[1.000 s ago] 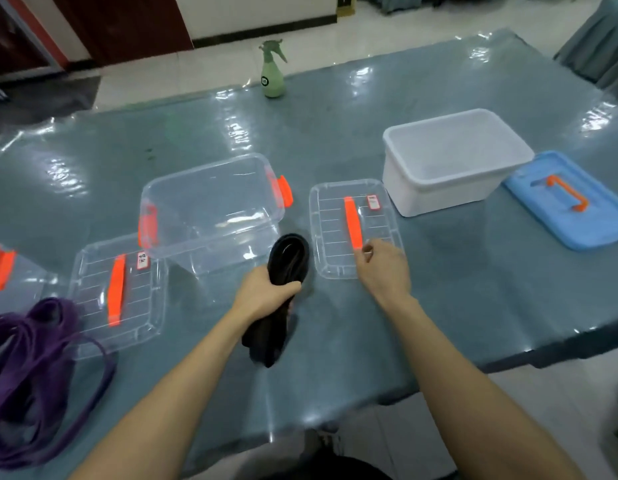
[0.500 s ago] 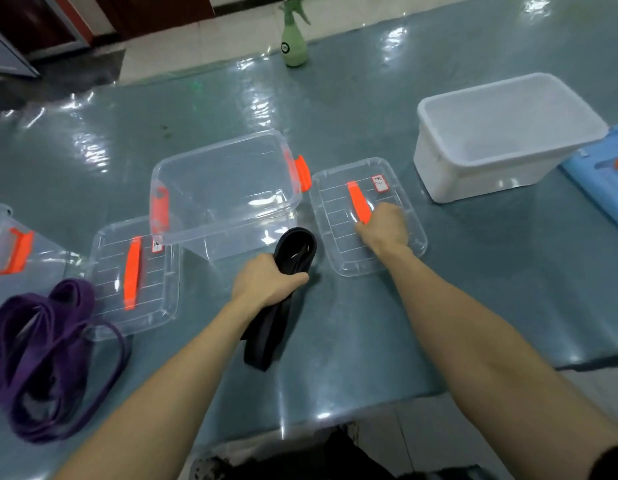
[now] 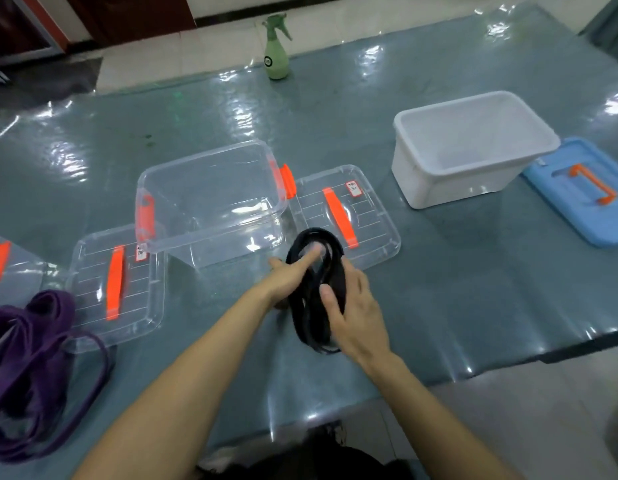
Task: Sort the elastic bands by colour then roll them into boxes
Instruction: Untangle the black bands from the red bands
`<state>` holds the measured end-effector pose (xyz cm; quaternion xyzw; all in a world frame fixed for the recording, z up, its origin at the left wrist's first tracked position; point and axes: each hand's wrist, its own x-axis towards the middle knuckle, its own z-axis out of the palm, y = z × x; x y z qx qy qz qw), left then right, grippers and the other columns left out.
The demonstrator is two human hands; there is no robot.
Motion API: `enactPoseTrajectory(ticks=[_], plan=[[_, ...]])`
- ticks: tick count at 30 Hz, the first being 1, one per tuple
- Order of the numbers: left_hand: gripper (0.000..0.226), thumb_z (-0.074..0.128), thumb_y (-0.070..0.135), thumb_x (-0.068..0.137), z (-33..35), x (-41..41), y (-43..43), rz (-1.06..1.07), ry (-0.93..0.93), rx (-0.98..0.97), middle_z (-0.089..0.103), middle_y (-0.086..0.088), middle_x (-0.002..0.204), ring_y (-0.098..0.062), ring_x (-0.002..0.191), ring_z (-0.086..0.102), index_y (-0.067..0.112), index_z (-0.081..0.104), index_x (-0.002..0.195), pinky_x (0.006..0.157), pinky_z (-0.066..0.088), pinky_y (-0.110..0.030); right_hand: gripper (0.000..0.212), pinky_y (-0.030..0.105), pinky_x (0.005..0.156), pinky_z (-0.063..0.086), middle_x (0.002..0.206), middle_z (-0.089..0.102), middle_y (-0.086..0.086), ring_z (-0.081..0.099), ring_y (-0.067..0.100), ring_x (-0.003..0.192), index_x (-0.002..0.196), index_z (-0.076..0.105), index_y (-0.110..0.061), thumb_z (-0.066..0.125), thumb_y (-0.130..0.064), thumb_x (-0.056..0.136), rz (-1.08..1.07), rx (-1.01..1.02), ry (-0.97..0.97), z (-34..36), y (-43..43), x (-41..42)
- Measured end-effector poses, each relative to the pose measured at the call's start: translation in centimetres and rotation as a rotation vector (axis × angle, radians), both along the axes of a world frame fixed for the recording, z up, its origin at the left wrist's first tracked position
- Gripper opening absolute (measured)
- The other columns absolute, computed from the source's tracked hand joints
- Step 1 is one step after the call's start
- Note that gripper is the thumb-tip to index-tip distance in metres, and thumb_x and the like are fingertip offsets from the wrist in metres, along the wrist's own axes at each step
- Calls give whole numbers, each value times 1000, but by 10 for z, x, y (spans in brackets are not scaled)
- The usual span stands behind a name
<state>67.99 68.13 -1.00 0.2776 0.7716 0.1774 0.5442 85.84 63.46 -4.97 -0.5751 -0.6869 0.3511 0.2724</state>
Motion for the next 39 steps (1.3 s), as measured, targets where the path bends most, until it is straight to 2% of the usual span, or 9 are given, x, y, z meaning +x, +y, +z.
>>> enactPoseTrajectory(ticks=[2, 5, 8, 15, 19, 22, 27, 36, 39], plan=[[110, 56, 88, 89, -13, -9, -11, -38, 124, 33, 54, -14, 152, -35, 137, 57, 3, 35, 156, 118, 46, -53, 77, 43, 124, 38, 176, 20, 3, 32, 23, 157, 172, 12, -24, 42, -57, 110, 86, -19, -142, -11, -10, -7], [58, 48, 55, 111, -30, -22, -33, -99, 190, 151, 72, -18, 115, -32, 103, 68, 1, 67, 119, 103, 55, -55, 80, 46, 131, 24, 180, 4, 12, 17, 32, 164, 173, 1, -17, 40, -52, 112, 128, -8, -306, -27, -12, -20], [34, 57, 32, 112, -34, -25, -55, -224, 142, 184, 75, -10, 123, -29, 115, 71, 12, 68, 137, 106, 57, -49, 84, 47, 132, 21, 179, 6, 20, 23, 37, 162, 172, 1, -11, 40, -54, 111, 143, 7, -418, -34, -12, -30], [44, 64, 35, 108, -21, -39, -84, -499, 427, 312, 76, -5, 128, -24, 114, 72, 19, 60, 149, 103, 56, -39, 82, 57, 126, 26, 174, 20, 25, 24, 39, 161, 171, 21, -17, 32, -67, 107, 149, 128, -634, 5, -13, -24], [40, 60, 38, 106, -7, -69, -107, -641, 766, 440, 70, -2, 133, -29, 120, 69, 24, 62, 143, 99, 56, -44, 64, 59, 121, 36, 163, 45, 24, 42, 40, 153, 154, 52, -5, 53, -46, 105, 142, 322, -602, 37, -27, -37], [31, 63, 36, 102, 1, -104, -128, -683, 988, 530, 71, -3, 118, -34, 109, 69, 20, 68, 129, 91, 55, -45, 42, 52, 110, 49, 136, 68, 17, 62, 37, 132, 129, 68, -3, 57, -31, 100, 302, 406, -582, 41, -40, -72], [20, 79, 25, 88, 9, -191, -191, -690, 1146, 587, 69, -10, 97, -38, 93, 69, 14, 72, 102, 85, 55, -46, 28, 46, 102, 49, 113, 70, 10, 64, 33, 110, 113, 68, -11, 55, -30, 97, 565, 412, -651, 43, -72, -174], [30, 55, 33, 97, 35, -425, -348, -484, 1319, 572, 71, -11, 112, -36, 104, 67, 12, 72, 111, 95, 53, -49, 17, 46, 92, 50, 105, 71, 10, 67, 35, 102, 105, 67, -13, 58, -19, 92, 781, 550, -638, 79, -170, -417], [30, 54, 36, 95, 48, -491, -394, -407, 1327, 503, 69, -10, 104, -36, 98, 67, 14, 71, 106, 90, 53, -48, 24, 45, 101, 45, 118, 69, 8, 63, 33, 113, 117, 64, -14, 49, -23, 101, 811, 572, -637, 89, -201, -486]])
